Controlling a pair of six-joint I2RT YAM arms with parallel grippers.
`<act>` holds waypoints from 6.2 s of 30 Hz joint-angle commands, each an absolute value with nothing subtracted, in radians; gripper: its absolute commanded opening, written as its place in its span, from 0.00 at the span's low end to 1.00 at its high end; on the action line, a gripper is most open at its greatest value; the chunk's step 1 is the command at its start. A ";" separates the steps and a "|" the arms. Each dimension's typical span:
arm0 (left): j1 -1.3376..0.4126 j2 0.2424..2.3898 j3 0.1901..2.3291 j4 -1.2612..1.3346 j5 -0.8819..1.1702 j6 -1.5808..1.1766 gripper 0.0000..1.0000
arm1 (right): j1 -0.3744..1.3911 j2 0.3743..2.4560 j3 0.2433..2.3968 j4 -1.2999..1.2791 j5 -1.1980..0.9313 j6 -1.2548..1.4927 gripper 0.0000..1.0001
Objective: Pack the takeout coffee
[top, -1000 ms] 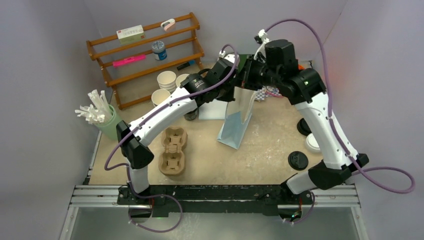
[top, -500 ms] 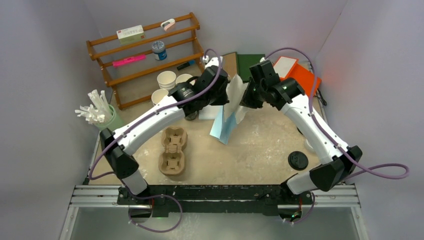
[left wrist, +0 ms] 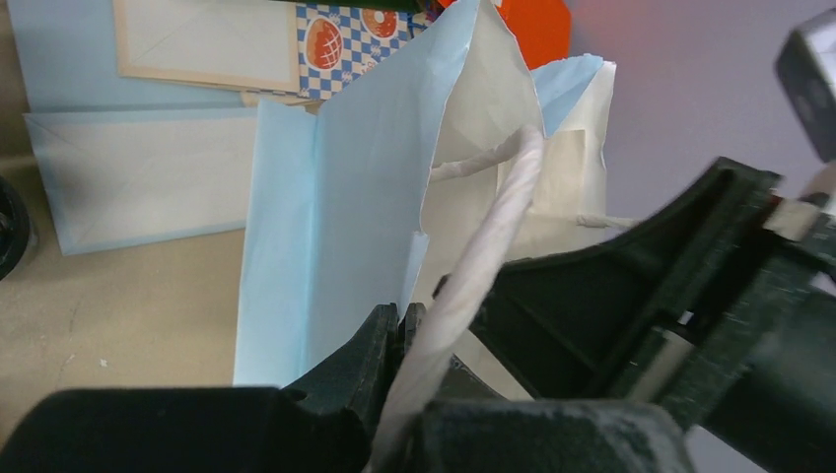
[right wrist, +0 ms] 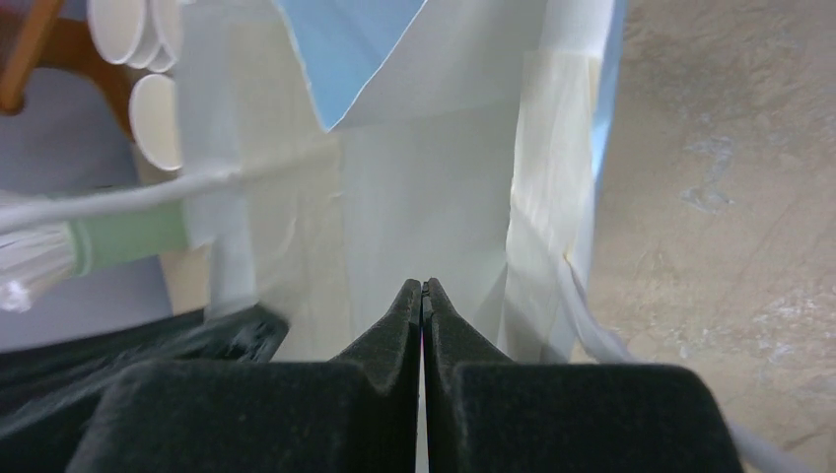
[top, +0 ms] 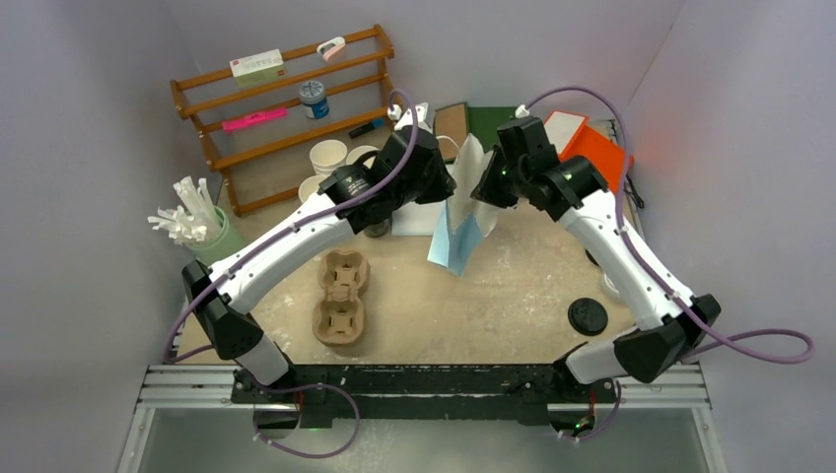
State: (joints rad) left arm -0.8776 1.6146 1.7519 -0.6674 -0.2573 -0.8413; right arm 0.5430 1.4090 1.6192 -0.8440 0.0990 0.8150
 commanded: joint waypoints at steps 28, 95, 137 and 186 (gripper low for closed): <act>-0.889 1.611 1.669 -0.532 -0.182 -0.848 0.00 | 0.516 1.722 2.052 -1.271 0.280 1.034 0.00; -0.867 1.566 1.732 -0.499 -0.246 -0.826 0.00 | 0.531 1.612 1.564 -1.257 0.799 0.963 0.00; -0.857 1.704 1.984 -0.644 -0.230 -0.652 0.00 | 0.538 1.597 1.583 -1.104 0.827 0.539 0.00; -0.867 1.562 1.558 -0.341 -0.186 -0.961 0.00 | 0.538 1.270 1.131 -0.738 -0.016 0.544 0.00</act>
